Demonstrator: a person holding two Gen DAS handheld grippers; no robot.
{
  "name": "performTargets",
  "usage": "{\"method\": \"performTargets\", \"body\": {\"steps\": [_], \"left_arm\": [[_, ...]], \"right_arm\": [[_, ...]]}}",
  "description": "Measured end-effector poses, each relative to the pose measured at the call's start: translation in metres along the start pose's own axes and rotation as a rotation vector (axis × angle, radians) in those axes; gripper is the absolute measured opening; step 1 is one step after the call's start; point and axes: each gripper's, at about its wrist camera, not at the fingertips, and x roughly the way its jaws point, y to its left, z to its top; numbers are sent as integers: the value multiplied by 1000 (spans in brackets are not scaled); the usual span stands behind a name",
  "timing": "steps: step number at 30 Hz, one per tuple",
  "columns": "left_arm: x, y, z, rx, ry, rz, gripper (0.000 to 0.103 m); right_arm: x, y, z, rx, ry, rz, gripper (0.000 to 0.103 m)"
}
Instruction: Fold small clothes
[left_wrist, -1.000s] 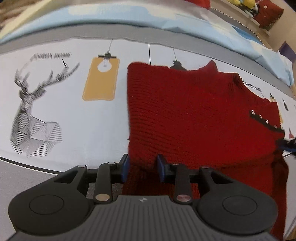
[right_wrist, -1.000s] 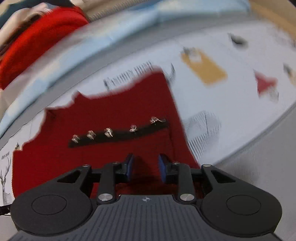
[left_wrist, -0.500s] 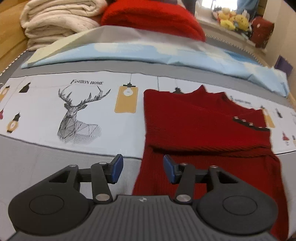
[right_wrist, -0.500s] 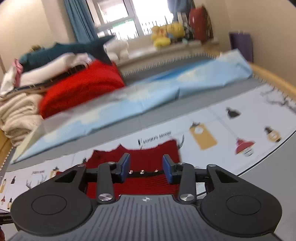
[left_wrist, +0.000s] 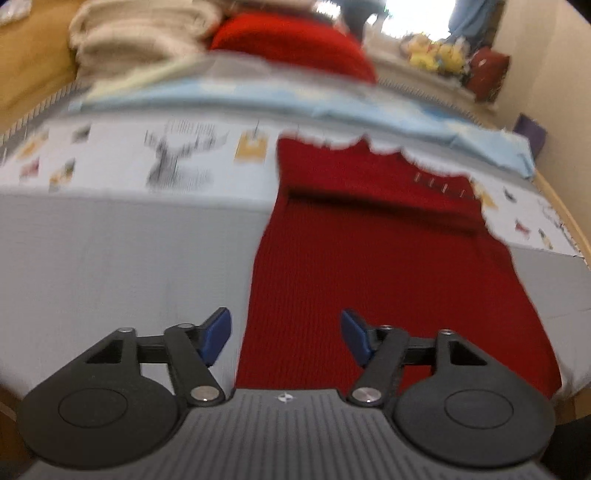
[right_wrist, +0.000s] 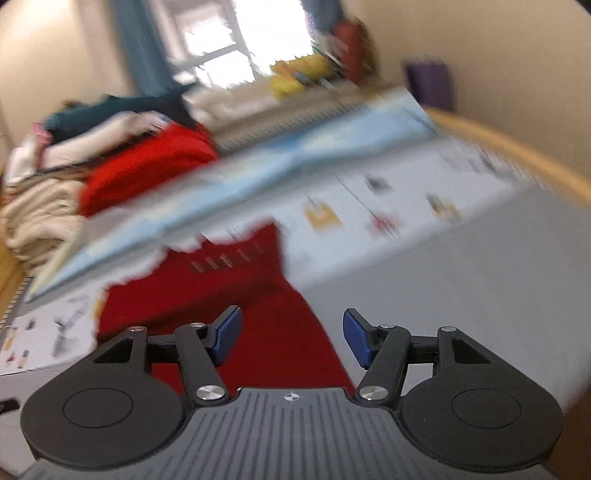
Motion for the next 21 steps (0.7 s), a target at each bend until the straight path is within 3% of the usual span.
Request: {"method": "performTargets", "body": {"steps": [3,6,8,10,12,16,21], "left_arm": [[12,13,-9,-52,107,24,68],[26,27,-20,-66,128,39,68],[40,38,-35,-108,149,31,64],[59,46,-44,-183,284,57,40],[61,50,-41,-223,285,-17,40],[68,57,-45,-203,330,27,40],[71,60,-45,-215,340,3,41]], "right_arm": [[19,-25,-26,28,101,-43,59],[40,-34,-40,23,213,-104,57],[45,-42,-43,64,240,-86,57],[54,-50,-51,92,274,-95,57],[64,-53,-55,104,331,-123,56],[77,-51,-62,58,378,-131,56],[93,-55,-77,14,480,-200,56]]}}
